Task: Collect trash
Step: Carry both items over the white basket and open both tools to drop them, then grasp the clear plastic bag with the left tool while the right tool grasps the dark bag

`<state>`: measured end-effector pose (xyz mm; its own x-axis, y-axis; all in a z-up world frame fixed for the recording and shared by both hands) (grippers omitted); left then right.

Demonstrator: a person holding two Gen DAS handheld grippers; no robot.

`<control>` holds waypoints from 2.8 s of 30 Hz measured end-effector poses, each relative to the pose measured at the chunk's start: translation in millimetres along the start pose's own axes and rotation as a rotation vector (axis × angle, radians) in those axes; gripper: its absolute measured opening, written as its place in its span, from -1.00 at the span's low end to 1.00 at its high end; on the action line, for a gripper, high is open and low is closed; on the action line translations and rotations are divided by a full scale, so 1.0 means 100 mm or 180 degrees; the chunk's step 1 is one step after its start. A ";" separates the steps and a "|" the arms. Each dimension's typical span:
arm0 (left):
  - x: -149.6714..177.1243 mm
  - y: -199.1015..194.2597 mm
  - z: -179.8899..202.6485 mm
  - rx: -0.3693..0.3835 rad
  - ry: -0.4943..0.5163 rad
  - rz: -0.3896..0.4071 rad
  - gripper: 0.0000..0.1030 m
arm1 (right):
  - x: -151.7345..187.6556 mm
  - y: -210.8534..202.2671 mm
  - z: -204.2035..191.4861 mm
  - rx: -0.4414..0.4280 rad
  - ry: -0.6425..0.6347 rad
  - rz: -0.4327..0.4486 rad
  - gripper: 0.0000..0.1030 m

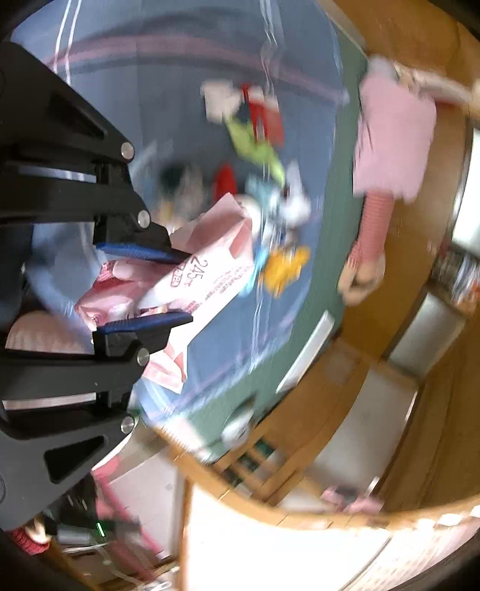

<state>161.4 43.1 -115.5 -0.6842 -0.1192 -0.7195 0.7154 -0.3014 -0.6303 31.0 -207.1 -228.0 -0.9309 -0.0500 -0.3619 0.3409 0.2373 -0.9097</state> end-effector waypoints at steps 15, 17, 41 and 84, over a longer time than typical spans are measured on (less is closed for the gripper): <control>1.51 0.36 1.88 0.0826 0.1648 -0.1086 0.62 | -0.31 -1.07 0.87 0.0272 0.1104 0.1485 0.38; 1.39 0.37 1.75 0.0580 0.1687 -0.0926 0.63 | -0.31 -1.01 0.86 0.0185 0.1138 0.1457 0.38; 0.60 1.29 -1.00 -0.1070 0.0325 -0.1621 -0.27 | -1.68 -0.07 -1.63 -0.1035 0.0269 0.1140 0.38; 0.26 -0.03 -2.71 -0.1615 -0.2334 -0.0363 0.40 | -2.50 2.10 -2.79 -0.0151 -0.0221 0.0158 -0.38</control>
<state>179.4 297.0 -211.4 -0.5490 -0.7406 -0.3874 0.4953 0.0851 -0.8646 298.1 126.1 -271.4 -0.9011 -0.1036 -0.4210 0.3782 0.2867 -0.8802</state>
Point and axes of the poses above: each gripper's, at about its wrist camera, not at the fingertips, and y roughly the way its jaws point, z to its right, x to its underside, the point moved 10 cm from there along y, roughly the way its jaws point, and after that the axes turned 13 degrees about -x, right-handed, at the moved point
